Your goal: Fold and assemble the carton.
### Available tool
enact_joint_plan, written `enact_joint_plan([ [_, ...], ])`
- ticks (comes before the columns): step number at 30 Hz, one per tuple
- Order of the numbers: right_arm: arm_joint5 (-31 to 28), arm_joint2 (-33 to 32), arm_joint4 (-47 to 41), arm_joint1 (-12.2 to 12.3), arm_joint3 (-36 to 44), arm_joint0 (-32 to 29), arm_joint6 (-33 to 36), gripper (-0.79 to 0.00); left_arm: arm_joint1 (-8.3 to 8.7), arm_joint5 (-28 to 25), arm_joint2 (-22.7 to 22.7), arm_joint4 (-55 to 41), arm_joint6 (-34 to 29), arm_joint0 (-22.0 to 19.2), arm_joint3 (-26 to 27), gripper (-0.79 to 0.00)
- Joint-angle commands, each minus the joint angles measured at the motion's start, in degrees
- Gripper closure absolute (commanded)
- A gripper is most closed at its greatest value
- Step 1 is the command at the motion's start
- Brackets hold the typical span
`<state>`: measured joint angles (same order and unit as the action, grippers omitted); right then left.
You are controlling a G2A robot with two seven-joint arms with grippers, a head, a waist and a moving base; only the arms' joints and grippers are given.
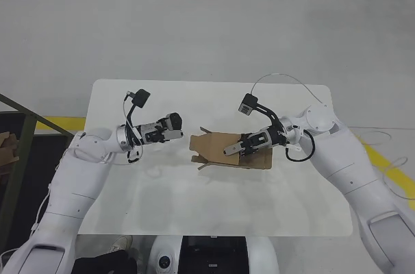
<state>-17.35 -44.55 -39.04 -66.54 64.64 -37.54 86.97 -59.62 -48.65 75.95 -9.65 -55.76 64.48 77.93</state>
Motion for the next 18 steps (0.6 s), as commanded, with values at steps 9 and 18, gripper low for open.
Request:
enact_joint_plan([
  [9, 0.0, 0.0, 0.0, 0.0, 0.0, 0.0, 0.0, 0.0, 2.81, -9.4, -0.8, 13.2, 9.5, 2.3, 5.0, -0.785],
  [18, 0.0, 0.0, 0.0, 0.0, 0.0, 0.0, 0.0, 0.0, 5.46, -9.4, 1.0, 26.6, 18.7, 5.0, 12.5, -0.785],
])
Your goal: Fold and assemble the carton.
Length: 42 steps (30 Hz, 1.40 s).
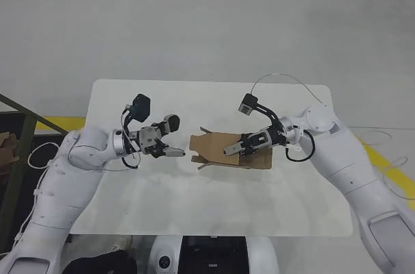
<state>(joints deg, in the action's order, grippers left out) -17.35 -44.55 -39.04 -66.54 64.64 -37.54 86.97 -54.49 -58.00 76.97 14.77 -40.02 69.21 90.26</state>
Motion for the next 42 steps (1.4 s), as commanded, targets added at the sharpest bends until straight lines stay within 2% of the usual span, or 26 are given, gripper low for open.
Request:
enact_joint_plan([
  [1, 0.0, 0.0, 0.0, 0.0, 0.0, 0.0, 0.0, 0.0, 0.7, 0.0, -0.1, 4.5, 5.5, 0.5, 0.4, -0.785],
  [6, 0.0, 0.0, 0.0, 0.0, 0.0, 0.0, 0.0, 0.0, 2.99, 0.0, -2.9, 18.3, 19.9, 1.1, 0.7, -0.785],
  [9, 0.0, 0.0, 0.0, 0.0, 0.0, 0.0, 0.0, 0.0, 3.44, 0.0, -3.2, 21.0, 22.8, 0.9, 0.6, -0.785],
  [11, 0.0, 0.0, 0.0, 0.0, 0.0, 0.0, 0.0, 0.0, 4.13, 0.0, -3.7, 25.4, 27.7, 0.9, -0.2, -0.785],
  [28, 0.0, 0.0, 0.0, 0.0, 0.0, 0.0, 0.0, 0.0, 4.13, 0.0, -3.7, 25.4, 27.7, 0.9, -0.2, -0.785],
  [29, 0.0, 0.0, 0.0, 0.0, 0.0, 0.0, 0.0, 0.0, 4.09, 2.2, -3.4, 27.0, 27.5, 0.9, 0.2, -0.785],
  [31, 0.0, 0.0, 0.0, 0.0, 0.0, 0.0, 0.0, 0.0, 3.82, 5.1, -3.2, 28.5, 30.1, 1.5, 0.3, -0.785],
  [34, 0.0, 0.0, 0.0, 0.0, 0.0, 0.0, 0.0, 0.0, 3.81, 6.0, -1.9, 35.2, 33.5, 1.9, 0.0, -0.785],
  [40, 0.0, 0.0, 0.0, 0.0, 0.0, 0.0, 0.0, 0.0, 3.82, 0.1, -0.7, 48.7, 46.1, 3.7, -1.1, -0.785],
  [42, 0.0, 0.0, 0.0, 0.0, 0.0, 0.0, 0.0, 0.0, 3.82, 0.0, -0.9, 52.9, 50.3, 4.3, -2.0, -0.785],
])
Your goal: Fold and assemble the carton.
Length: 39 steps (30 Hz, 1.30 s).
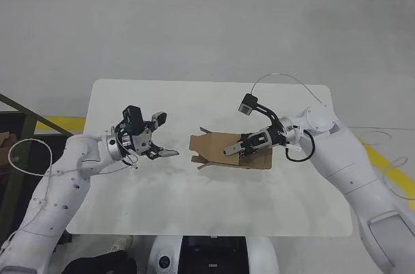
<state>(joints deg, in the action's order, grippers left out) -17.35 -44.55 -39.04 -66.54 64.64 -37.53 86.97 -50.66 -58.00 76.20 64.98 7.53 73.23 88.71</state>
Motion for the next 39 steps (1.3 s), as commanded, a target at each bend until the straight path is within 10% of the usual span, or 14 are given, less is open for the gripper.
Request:
enact_joint_plan([
  [1, 0.0, 0.0, 0.0, 0.0, 0.0, 0.0, 0.0, 0.0, 0.01, 0.0, -0.8, 4.5, 5.4, 0.7, -0.2, -0.785],
  [14, 0.0, 0.0, 0.0, 0.0, 0.0, 0.0, 0.0, 0.0, 1.79, 0.0, -6.8, 28.7, 38.8, 1.2, -3.9, -0.785],
  [39, 2.0, -1.1, 2.2, 0.2, 4.2, -2.0, -3.0, 0.0, 2.86, 5.3, -25.9, 32.2, 44.1, -7.5, -7.4, -0.785],
])
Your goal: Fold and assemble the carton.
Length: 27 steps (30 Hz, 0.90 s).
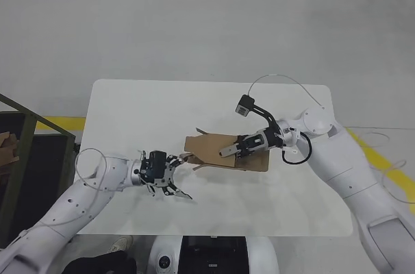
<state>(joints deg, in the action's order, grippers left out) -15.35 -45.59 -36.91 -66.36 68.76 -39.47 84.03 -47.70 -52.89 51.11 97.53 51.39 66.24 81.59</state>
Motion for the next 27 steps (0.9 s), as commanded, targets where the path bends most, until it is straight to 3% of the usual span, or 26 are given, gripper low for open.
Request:
enact_joint_plan([
  [1, 0.1, -0.1, 0.1, 0.0, 0.1, -0.1, 0.0, 0.0, -0.2, 0.4, -1.5, -0.5, 0.4, -1.0, -0.5, -0.785],
  [27, 0.9, -0.9, 1.3, -0.8, -0.4, -0.6, 1.2, 0.0, 0.53, 2.6, -10.5, -1.3, 2.6, -8.8, 1.4, -0.785],
])
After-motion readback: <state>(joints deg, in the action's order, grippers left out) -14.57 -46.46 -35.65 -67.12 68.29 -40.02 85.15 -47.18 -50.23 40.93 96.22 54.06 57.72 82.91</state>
